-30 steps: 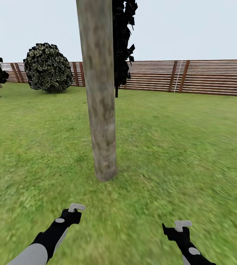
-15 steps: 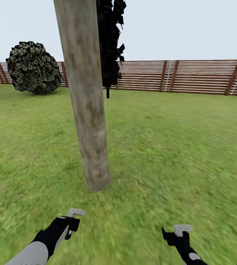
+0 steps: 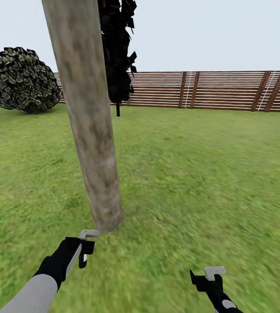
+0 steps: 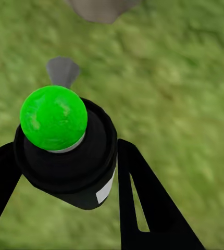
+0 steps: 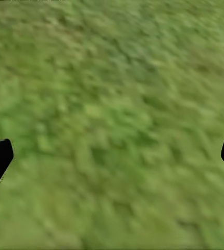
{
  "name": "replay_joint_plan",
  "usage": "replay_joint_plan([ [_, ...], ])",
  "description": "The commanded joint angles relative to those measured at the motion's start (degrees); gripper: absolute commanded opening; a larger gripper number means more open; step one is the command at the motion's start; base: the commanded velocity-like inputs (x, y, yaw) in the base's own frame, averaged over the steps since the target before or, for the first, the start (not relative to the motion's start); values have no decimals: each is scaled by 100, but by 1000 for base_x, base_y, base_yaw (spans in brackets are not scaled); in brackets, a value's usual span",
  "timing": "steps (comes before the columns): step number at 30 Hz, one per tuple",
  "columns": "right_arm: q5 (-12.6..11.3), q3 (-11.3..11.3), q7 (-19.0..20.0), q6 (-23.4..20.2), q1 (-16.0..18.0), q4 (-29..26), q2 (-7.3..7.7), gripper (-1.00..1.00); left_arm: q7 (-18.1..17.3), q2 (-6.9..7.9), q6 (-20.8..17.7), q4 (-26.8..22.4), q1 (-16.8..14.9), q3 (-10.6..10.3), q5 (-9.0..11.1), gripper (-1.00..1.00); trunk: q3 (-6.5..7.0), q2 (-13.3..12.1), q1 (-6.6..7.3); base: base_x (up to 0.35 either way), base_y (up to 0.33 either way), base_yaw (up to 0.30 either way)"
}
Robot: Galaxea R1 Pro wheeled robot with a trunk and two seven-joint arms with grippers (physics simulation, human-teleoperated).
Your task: In the garden, pick up the pesticide atomizer on the floor and spray pesticide onto both trees until each tree trunk is fully covered.
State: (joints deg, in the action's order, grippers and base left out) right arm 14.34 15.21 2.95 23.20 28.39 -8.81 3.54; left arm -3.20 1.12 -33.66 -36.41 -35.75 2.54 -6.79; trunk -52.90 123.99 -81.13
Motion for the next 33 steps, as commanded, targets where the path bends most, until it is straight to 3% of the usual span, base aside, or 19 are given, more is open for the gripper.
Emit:
replay_joint_plan([
  [1, 0, 0, 3, 0, 0, 1, -1, 100, -1, 1, 0, 1, -1, 4, 1, -100, 0, 0, 0, 1, 131, 0],
  [14, 24, -1, 30, 0, 0, 6, 15, 100, -7, -46, -5, -1, -2, -36, -17, -100, 0, 0, 0, 0, 206, 0],
  [16, 25, -1, 30, 0, 0, 5, 15, 100, -23, -72, -13, -4, -2, -153, -10, -100, 0, 0, 0, 0, 8, 0],
  [20, 25, -1, 31, 0, 0, 11, 15, 100, -46, -141, -41, -14, -2, -591, 21, -100, 0, 0, 0, 0, 2, 0],
  [25, 25, -1, 31, 0, 0, 76, 15, 100, -57, -242, -50, -15, -2, -690, 36, -100, 0, 0, 0, 0, 0, 0],
  [33, 29, 1, 30, 0, 0, 82, 15, 100, -66, -76, -73, -345, -74, -644, 39, -100, 0, 0, 0, 0, 0, 0],
])
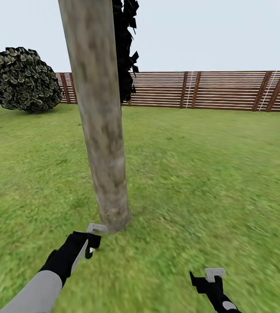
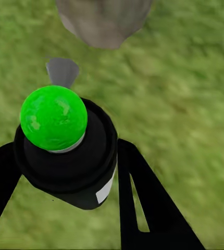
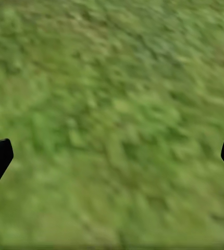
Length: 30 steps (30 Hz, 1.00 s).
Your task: In the garden, pick up the pesticide atomizer on the floor and spray pesticide onto both trees until each tree trunk is fully covered.
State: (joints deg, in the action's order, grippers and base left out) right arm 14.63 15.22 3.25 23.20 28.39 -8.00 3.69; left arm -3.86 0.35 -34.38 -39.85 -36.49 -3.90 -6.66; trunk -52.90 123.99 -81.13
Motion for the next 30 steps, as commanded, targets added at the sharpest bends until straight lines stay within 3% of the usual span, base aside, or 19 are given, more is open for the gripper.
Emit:
replay_joint_plan([
  [1, 2, -1, -1, 0, 0, 0, 1, 100, 2, 89, -10, -28, -11, 18, 25, -100, 0, 0, 0, 0, 0, 0],
  [3, 4, -1, 0, 0, 0, 0, 4, 100, 0, 193, -14, -60, -39, 172, 29, -100, 0, 0, 0, 0, 0, 0],
  [6, 5, -1, 0, 0, 0, 7, 8, 100, -1, 231, -21, -89, -53, 356, 33, -100, 0, 0, 0, 0, 0, 0],
  [9, 5, -2, 0, 0, 0, 9, 9, 100, -1, 236, -106, -311, -110, 370, 30, -100, 0, 0, 0, 0, 0, 0],
  [12, 5, -2, 0, 0, 0, 9, 9, 100, -8, 185, -569, -767, -145, 347, 32, -100, 0, 0, 0, 0, 0, 0],
  [17, 5, -2, 0, 0, 0, 18, 9, 100, -98, 117, -688, -946, -159, 337, 38, -100, 0, 0, 0, 0, 0, 0],
  [18, 5, -2, 0, 0, 0, 24, 9, 100, -357, 175, -698, -955, -175, 337, 15, -100, 0, 0, 0, 0, 0, 0],
  [21, 5, -2, 0, 0, 0, 26, 9, 100, -629, 255, -706, -956, -343, 337, -25, -100, 0, 0, 0, 0, 0, 0],
  [26, 5, -2, 0, 0, 0, 26, 9, 100, -860, 706, -710, -953, -517, 343, 3, -100, 0, 0, 0, 0, 0, 0],
  [30, 5, -2, 0, 0, 0, 26, 9, 100, -1318, 737, -704, -954, -523, 285, -20, -100, 0, 0, 0, 0, 0, 0],
])
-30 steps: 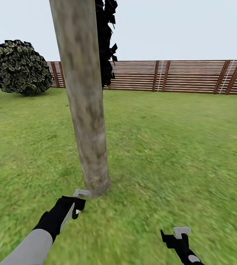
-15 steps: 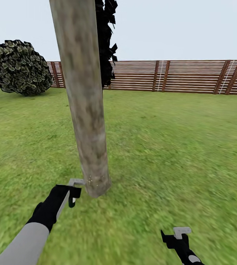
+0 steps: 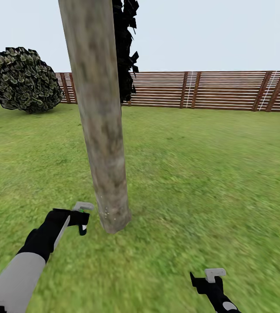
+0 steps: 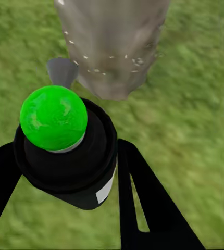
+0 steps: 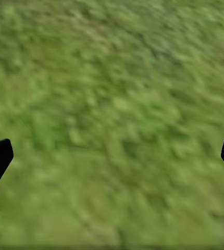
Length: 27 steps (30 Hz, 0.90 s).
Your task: In the garden, pick up the pesticide atomizer on the floor and spray pesticide onto both trees until each tree trunk is fully covered.
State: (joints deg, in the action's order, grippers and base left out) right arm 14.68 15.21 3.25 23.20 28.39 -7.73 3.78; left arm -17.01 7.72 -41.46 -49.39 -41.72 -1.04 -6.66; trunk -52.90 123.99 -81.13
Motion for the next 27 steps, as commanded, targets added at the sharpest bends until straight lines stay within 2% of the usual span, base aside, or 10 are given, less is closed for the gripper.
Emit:
replay_joint_plan([
  [1, 0, 0, 0, 0, 0, 0, 0, 100, -194, 1, 5, 0, 13, -333, -24, -100, 0, 0, 0, 0, 0, 0],
  [3, 0, 0, 0, 0, 0, 0, 0, 100, -243, -17, 1, 0, 25, -703, -18, -100, 0, 0, 0, 0, 0, 0],
  [6, 0, 0, 0, 0, 0, 0, 0, 100, -271, -53, -32, 0, 43, -1061, -7, -100, 0, 0, 0, 0, 0, 0],
  [7, 0, 0, 0, 0, 0, 0, 0, 100, -278, -51, -52, 0, 44, -1094, -4, -100, 0, 0, 0, 0, 0, 0],
  [13, 0, 0, 0, 0, 0, 9, 0, 100, -294, 84, -95, -7, -43, -1077, -16, -100, 0, 0, 0, 0, 0, 0],
  [16, 0, 0, 0, 0, 0, 12, 0, 100, -294, 206, -259, -9, -252, -1074, 20, -100, 0, 0, 0, 0, 0, 0],
  [21, 7, 0, 0, 0, 0, 17, 0, 100, -320, 254, -318, -6, -418, -1073, 29, -100, 0, 0, 0, 0, 0, 0],
  [25, 9, 0, 0, 0, 0, 18, 0, 100, -840, 250, -390, -261, -432, -1073, -17, -100, 0, 0, 0, 0, 0, 0],
  [27, 9, 0, 0, 0, 0, 18, 0, 100, -999, 256, -810, -630, -433, -1073, -33, -100, 0, 0, 0, 0, 0, 0],
])
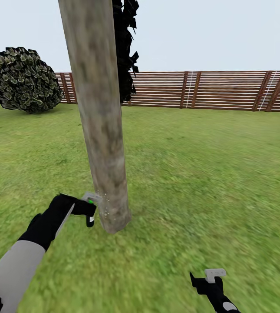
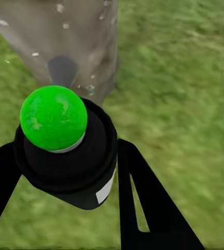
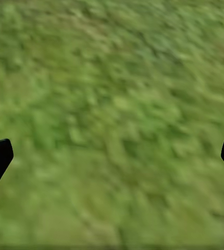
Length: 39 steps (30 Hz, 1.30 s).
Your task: In the garden, pick up the pesticide atomizer on the floor and spray pesticide onto both trees until each tree trunk is fully covered.
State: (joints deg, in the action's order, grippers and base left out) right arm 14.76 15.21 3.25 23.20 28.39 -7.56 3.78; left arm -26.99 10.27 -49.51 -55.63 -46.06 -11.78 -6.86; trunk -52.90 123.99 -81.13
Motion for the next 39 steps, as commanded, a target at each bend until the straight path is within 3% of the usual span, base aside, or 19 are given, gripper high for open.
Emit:
replay_joint_plan([
  [1, 0, 0, 0, 0, 0, 0, 0, 100, -16, 4, -123, -133, 0, 0, -14, -100, 0, 0, 0, 0, 0, 0],
  [3, 0, 0, 0, 0, 0, 0, 0, 100, -40, 56, -274, -378, 0, 0, -18, -100, 0, 0, 0, 0, 0, 0],
  [9, 0, 0, 0, 0, 0, 0, 0, 100, -86, 463, -390, -525, -120, 61, 29, -100, 0, 0, 0, 0, 0, 0],
  [14, 0, 0, 0, 0, 0, 0, 0, 100, -280, 403, -534, -578, -137, 62, 50, -100, 0, 0, 0, 0, 0, 0],
  [19, 0, 0, 0, 0, 0, 0, 0, 100, -394, 397, -804, -1146, -169, 53, 53, -100, 0, 0, 0, 0, 0, 0],
  [22, 0, 0, 0, 0, 0, 0, 0, 100, -411, 433, -822, -1248, -199, 56, 32, -100, 0, 0, 0, 0, 0, 0],
  [30, 0, 0, 0, 0, 0, 0, 0, 100, -413, 476, -894, -1165, -947, 79, 30, -100, 0, 0, 0, 0, 0, 0],
  [38, 0, 0, 0, 0, 0, 0, 0, 100, -413, 510, -917, -1152, -1261, 79, 11, -100, 0, 0, 0, 0, 0, 0],
  [39, 0, 0, 0, 0, 0, 0, 0, 100, -407, 511, -911, -898, -1261, 71, 4, -100, 0, 0, 0, 0, 0, 0],
])
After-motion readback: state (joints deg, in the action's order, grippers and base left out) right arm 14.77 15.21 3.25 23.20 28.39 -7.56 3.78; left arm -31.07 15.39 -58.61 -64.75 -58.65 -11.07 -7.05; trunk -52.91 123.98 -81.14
